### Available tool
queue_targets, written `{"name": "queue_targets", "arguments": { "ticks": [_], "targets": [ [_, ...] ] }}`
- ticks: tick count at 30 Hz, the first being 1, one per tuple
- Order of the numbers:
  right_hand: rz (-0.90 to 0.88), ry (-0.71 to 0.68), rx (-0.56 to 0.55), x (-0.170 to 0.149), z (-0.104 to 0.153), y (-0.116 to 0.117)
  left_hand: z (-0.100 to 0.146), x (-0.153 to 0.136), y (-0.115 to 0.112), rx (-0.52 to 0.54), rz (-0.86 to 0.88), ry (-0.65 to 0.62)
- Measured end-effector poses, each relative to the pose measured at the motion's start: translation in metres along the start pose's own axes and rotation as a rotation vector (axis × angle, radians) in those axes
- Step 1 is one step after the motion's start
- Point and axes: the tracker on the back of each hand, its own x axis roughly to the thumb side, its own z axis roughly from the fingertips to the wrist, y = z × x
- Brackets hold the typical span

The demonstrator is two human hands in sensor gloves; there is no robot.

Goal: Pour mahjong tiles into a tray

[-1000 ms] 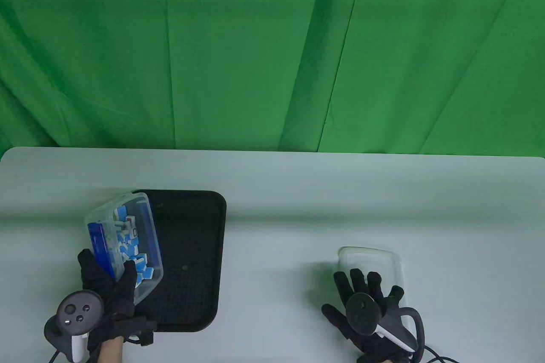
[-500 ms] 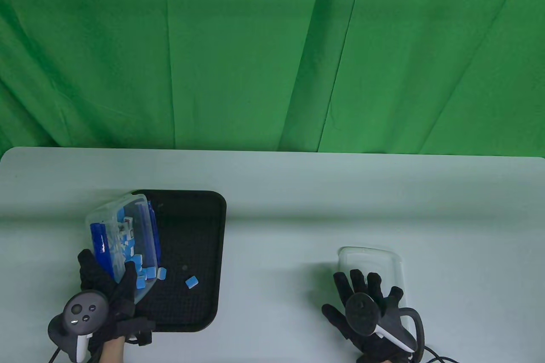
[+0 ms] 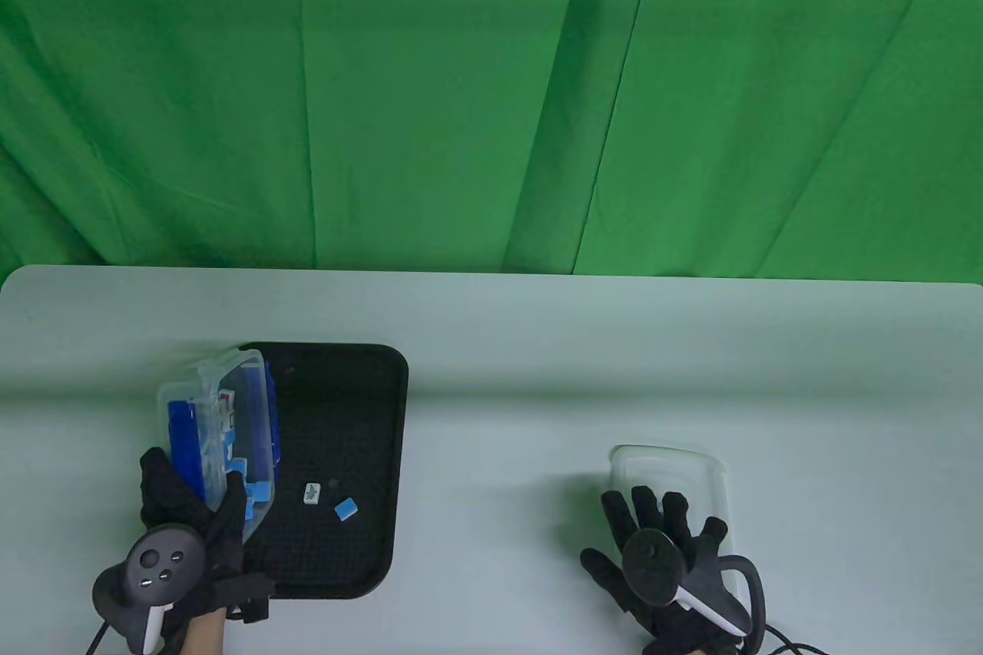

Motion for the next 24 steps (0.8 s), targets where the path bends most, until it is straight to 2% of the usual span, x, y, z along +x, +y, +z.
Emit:
{"name": "queue_targets", "arguments": {
  "ticks": [24],
  "targets": [
    [0.012, 0.008, -0.005, 0.0004, 0.0006, -0.0006, 0.0001, 0.0034, -0.0001, 0.006, -0.082, -0.045]
  ]
}}
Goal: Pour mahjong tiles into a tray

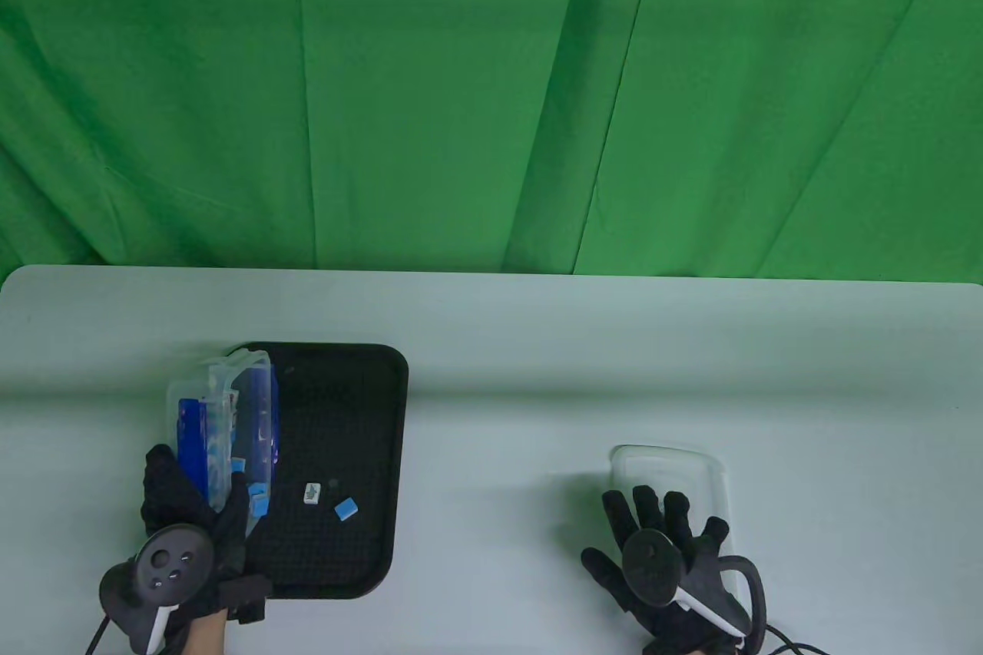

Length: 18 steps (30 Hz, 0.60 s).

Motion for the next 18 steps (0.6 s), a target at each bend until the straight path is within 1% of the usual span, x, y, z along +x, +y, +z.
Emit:
{"name": "queue_targets", "arguments": {
  "ticks": [8, 18],
  "targets": [
    [0.000, 0.001, 0.000, 0.0000, 0.0001, -0.0001, 0.0003, 0.0006, -0.0002, 0.004, -0.006, 0.004],
    [0.001, 0.001, 0.002, 0.0002, 0.0001, -0.0001, 0.0005, 0.0022, 0.0006, 0.016, -0.063, -0.001]
  ]
}}
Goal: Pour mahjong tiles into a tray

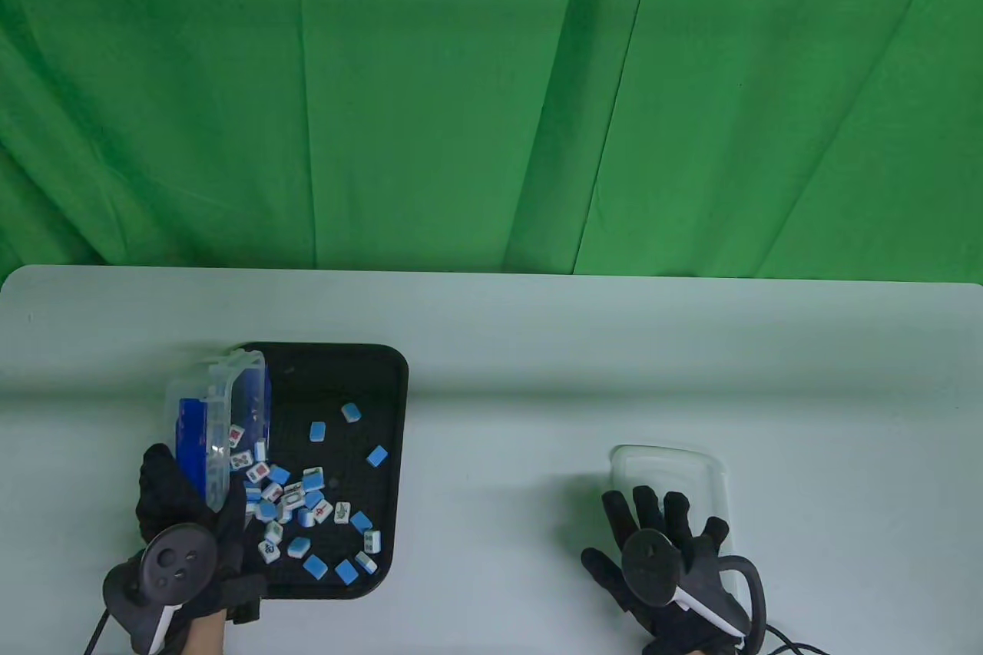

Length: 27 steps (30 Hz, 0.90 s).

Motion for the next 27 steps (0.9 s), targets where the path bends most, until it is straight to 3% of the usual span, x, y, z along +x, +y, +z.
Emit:
{"name": "queue_targets", "arguments": {
  "ticks": [27],
  "targets": [
    [0.004, 0.002, 0.002, 0.000, 0.000, 0.000, 0.004, 0.022, -0.002, 0.029, -0.335, -0.147]
  ]
}}
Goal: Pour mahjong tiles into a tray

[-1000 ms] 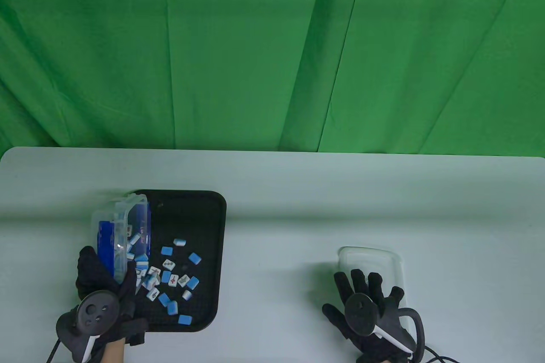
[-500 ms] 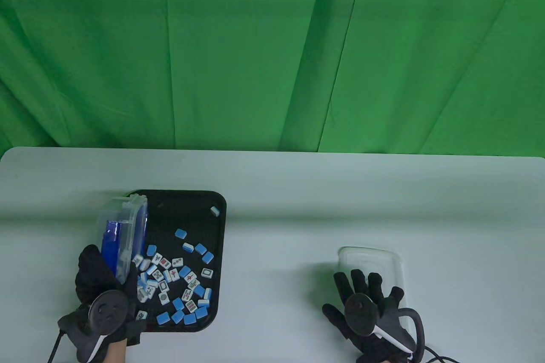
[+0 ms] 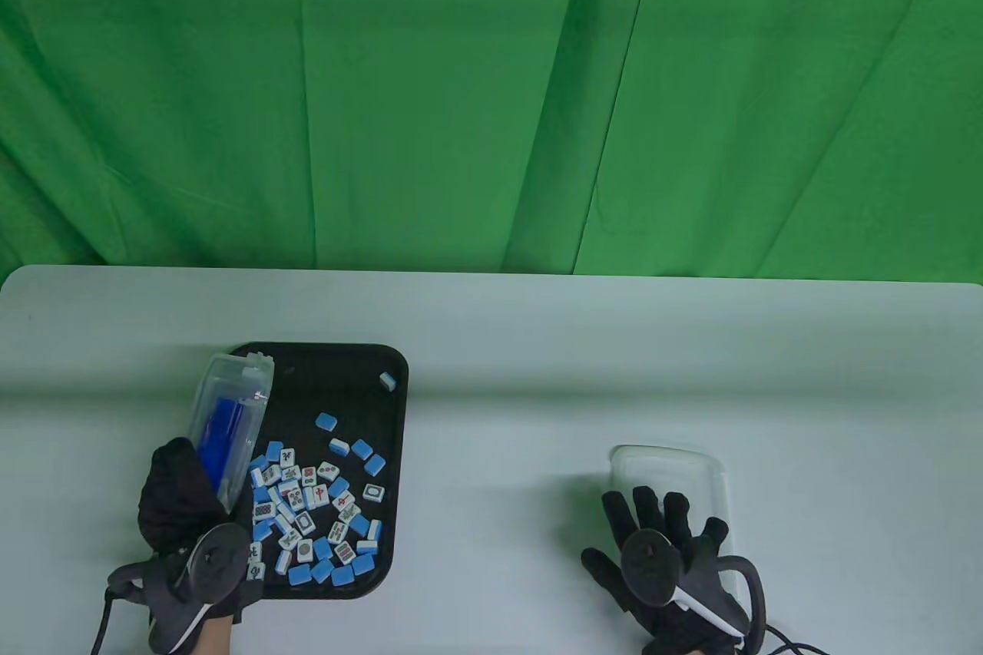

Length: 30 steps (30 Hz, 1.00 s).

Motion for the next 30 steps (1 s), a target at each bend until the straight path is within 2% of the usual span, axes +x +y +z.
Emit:
{"name": "queue_targets", "arguments": {
  "ticks": [11, 23, 30],
  "targets": [
    [0.000, 0.001, 0.001, 0.000, 0.000, 0.000, 0.001, 0.025, 0.007, 0.056, -0.299, -0.142],
    [0.004, 0.002, 0.001, 0.000, 0.000, 0.000, 0.001, 0.023, 0.012, 0.078, -0.292, -0.104],
    [0.000, 0.003, -0.002, 0.000, 0.000, 0.000, 0.001, 0.026, 0.028, 0.126, -0.196, -0.069]
  ]
}}
